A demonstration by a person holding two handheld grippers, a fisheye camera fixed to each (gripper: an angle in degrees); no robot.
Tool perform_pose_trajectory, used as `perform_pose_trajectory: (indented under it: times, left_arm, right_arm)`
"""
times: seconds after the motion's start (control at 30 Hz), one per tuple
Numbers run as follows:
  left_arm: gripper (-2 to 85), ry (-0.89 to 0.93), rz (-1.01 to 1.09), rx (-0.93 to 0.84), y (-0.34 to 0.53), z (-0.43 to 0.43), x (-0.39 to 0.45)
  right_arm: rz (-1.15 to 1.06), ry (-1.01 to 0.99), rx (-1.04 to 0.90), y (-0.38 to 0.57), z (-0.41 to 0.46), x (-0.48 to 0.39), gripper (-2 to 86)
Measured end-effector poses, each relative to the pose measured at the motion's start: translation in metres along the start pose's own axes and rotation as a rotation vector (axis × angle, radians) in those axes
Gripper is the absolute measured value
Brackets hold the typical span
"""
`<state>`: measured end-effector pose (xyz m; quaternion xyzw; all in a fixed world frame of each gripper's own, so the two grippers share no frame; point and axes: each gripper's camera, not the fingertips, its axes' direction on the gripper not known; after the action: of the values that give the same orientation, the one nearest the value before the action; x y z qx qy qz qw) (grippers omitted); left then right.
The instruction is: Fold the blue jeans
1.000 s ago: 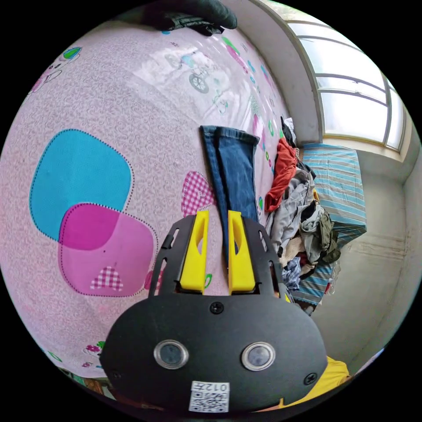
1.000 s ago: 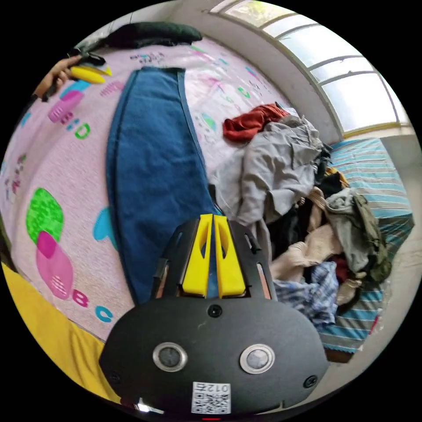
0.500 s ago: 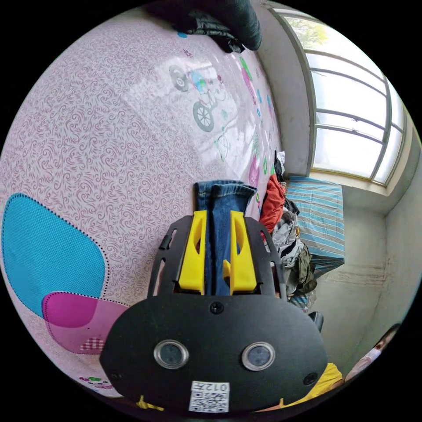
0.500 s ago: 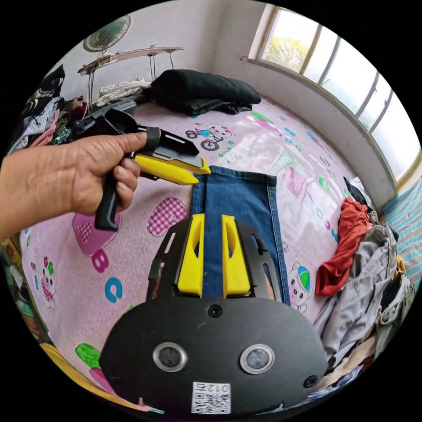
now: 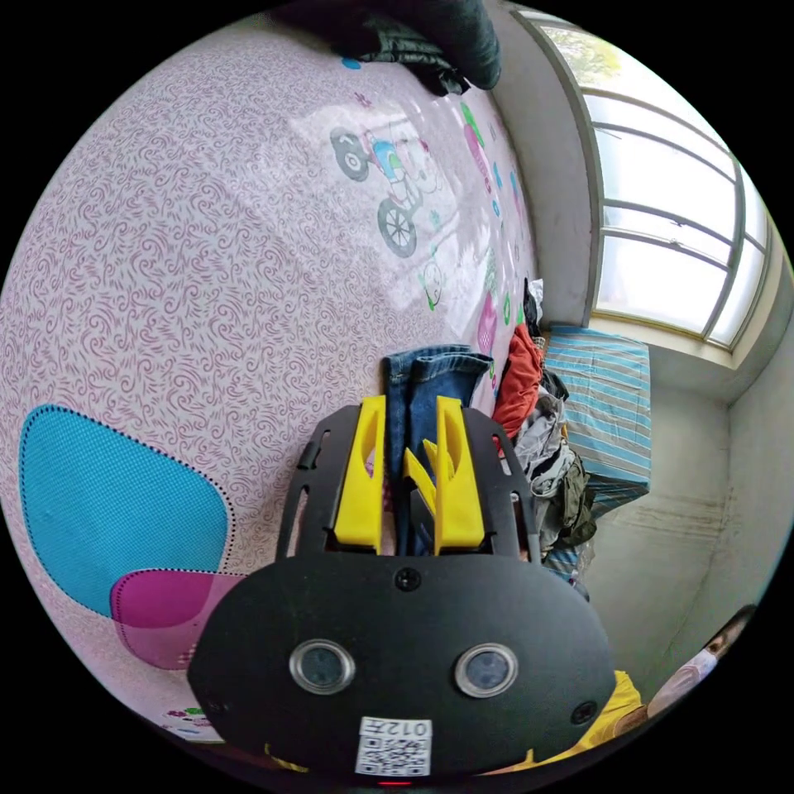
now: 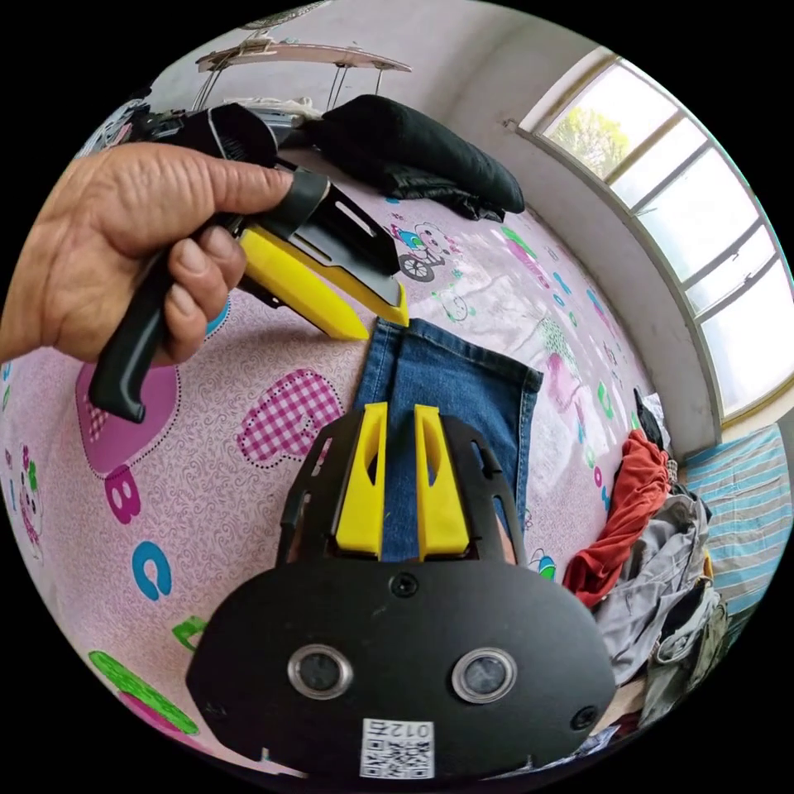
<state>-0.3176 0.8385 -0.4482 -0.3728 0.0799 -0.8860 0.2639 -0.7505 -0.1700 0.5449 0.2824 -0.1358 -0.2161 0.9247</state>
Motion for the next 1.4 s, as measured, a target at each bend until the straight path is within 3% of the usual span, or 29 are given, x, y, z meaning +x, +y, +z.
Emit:
perform_pose_trajectory:
  times: [0.13, 0.37, 0.8, 0.93, 1.4]
  left_arm:
    - [9.3, 0.040, -0.022, 0.015, -0.003, -0.006, -0.005]
    - [9.6, 0.099, -0.012, 0.027, -0.007, -0.016, -0.006]
    - [11.9, 0.176, -0.017, 0.080, 0.002, -0.022, -0.017]
    - [11.8, 0.054, 0.032, 0.069, 0.004, -0.017, -0.003]
    - [3.3, -0.056, 0.102, 0.055, 0.012, -0.002, 0.004]
  right_arm:
    - [0.009, 0.045, -0.021, -0.002, 0.011, -0.007, 1.3]
    - [0.228, -0.050, 0.080, 0.001, -0.014, 0.022, 0.3]
    - [0.096, -0.126, 0.006, 0.006, 0.034, -0.007, 0.1]
    - [0.112, -0.143, 0.026, 0.011, 0.035, -0.005, 0.1]
    - [0.265, -0.301, 0.065, 0.034, 0.011, 0.021, 1.2]
